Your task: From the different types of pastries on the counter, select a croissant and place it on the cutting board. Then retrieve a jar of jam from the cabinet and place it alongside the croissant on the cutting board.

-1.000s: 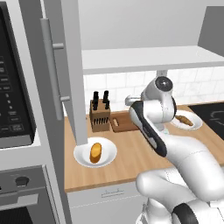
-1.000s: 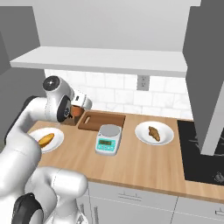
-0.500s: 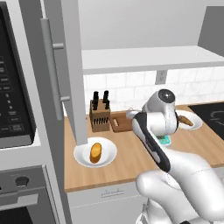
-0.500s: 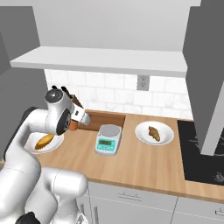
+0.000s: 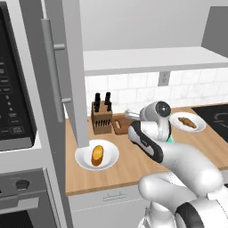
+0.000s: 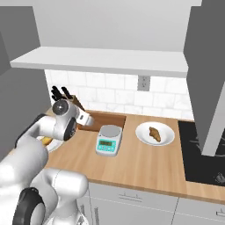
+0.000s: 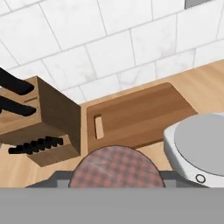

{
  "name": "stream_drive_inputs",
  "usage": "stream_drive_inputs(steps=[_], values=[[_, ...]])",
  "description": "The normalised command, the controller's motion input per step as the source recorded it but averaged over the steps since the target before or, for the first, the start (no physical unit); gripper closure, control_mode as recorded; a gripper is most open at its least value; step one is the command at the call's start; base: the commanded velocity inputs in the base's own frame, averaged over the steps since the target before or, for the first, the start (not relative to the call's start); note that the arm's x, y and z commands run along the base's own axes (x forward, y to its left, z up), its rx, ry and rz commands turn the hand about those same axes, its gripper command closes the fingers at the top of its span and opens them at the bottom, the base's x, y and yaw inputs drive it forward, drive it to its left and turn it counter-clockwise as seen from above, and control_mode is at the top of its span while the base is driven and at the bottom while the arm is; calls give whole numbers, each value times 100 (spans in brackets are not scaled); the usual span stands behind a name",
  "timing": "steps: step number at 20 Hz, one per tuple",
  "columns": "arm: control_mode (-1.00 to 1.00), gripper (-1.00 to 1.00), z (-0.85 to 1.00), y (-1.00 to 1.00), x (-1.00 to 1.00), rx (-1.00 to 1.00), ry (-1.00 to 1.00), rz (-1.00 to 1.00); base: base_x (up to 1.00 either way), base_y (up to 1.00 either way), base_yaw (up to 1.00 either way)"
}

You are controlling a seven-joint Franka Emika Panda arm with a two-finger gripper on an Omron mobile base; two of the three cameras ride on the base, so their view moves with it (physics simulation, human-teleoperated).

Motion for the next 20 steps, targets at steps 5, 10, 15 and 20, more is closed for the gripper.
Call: stream_drive_inputs(steps=[5, 10, 15, 20], values=[[-100, 100, 0, -1, 30, 1, 2, 1, 0, 0, 0], [-100, 100, 8, -17, 75, -8, 0, 4, 0, 0, 0], [-100, 100, -30, 4, 12, -7, -1, 1, 0, 0, 0], [-100, 100, -16, -3, 38, -8, -1, 2, 0, 0, 0]])
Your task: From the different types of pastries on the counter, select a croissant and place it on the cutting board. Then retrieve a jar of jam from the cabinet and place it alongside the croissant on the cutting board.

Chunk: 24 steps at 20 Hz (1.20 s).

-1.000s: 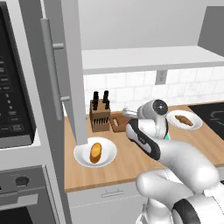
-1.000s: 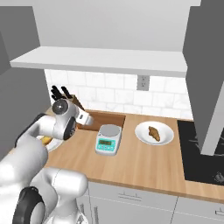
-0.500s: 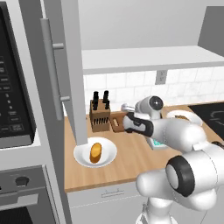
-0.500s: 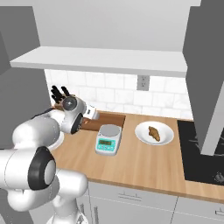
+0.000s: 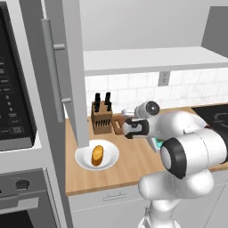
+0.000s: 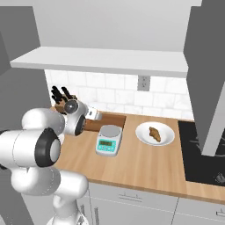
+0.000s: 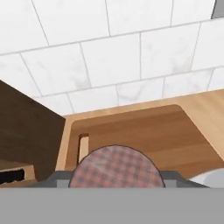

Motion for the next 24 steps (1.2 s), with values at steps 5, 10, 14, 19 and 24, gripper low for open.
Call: stream_drive_inputs(steps=[5, 10, 14, 19, 24], values=[[-100, 100, 0, 2, 3, 1, 0, 0, 0, 0, 0], [-100, 100, 0, 0, 76, -5, 0, 0, 0, 0, 0], [-100, 100, -2, 0, 0, 1, 0, 0, 0, 0, 0], [-100, 100, -48, 0, 0, 0, 1, 0, 0, 0, 0], [-100, 100, -8, 0, 0, 2, 0, 0, 0, 0, 0]])
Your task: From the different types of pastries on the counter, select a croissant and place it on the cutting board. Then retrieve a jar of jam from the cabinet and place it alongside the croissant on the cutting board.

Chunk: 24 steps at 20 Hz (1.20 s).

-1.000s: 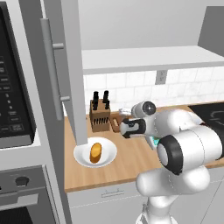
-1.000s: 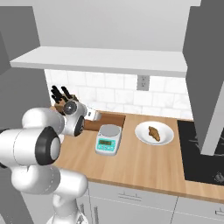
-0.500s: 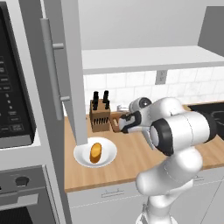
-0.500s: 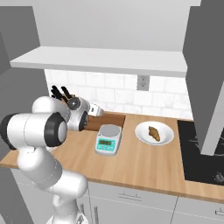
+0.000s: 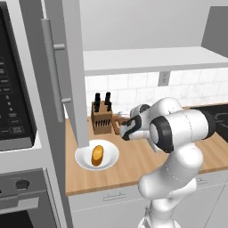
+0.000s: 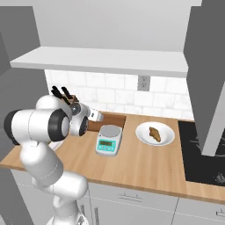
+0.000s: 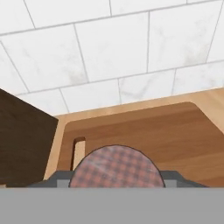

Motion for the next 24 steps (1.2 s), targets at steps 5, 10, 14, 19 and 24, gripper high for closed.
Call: stream_drive_inputs(steps=[5, 10, 14, 19, 24], values=[[-100, 100, -11, 0, 4, 0, -1, 0, 0, 0, 0], [-100, 100, -16, 0, 13, -8, -5, 0, 0, 0, 0], [-100, 100, -28, 0, 0, 2, 2, 0, 0, 0, 0], [-100, 100, -17, 0, 0, 3, 1, 0, 0, 0, 0], [-100, 100, 1, 0, 3, 3, -1, 0, 0, 0, 0]])
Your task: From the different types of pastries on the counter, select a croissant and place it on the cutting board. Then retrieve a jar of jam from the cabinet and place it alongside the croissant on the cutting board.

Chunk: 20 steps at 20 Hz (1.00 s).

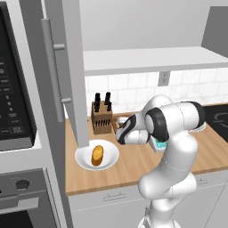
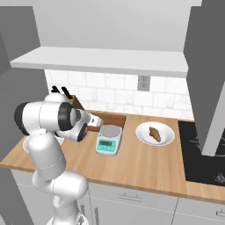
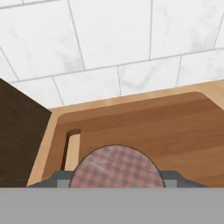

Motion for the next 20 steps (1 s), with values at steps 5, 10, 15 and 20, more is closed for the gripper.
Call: stream_drive_inputs(steps=[5, 10, 15, 20], values=[[-100, 100, 33, 0, 53, 0, 0, 1, 0, 0, 0], [-100, 100, 2, 0, 14, -1, 0, 1, 0, 0, 0], [-100, 100, -46, 0, 41, -15, -1, 1, 0, 0, 0], [-100, 100, -36, 5, 4, -4, 0, 0, 0, 0, 0]])
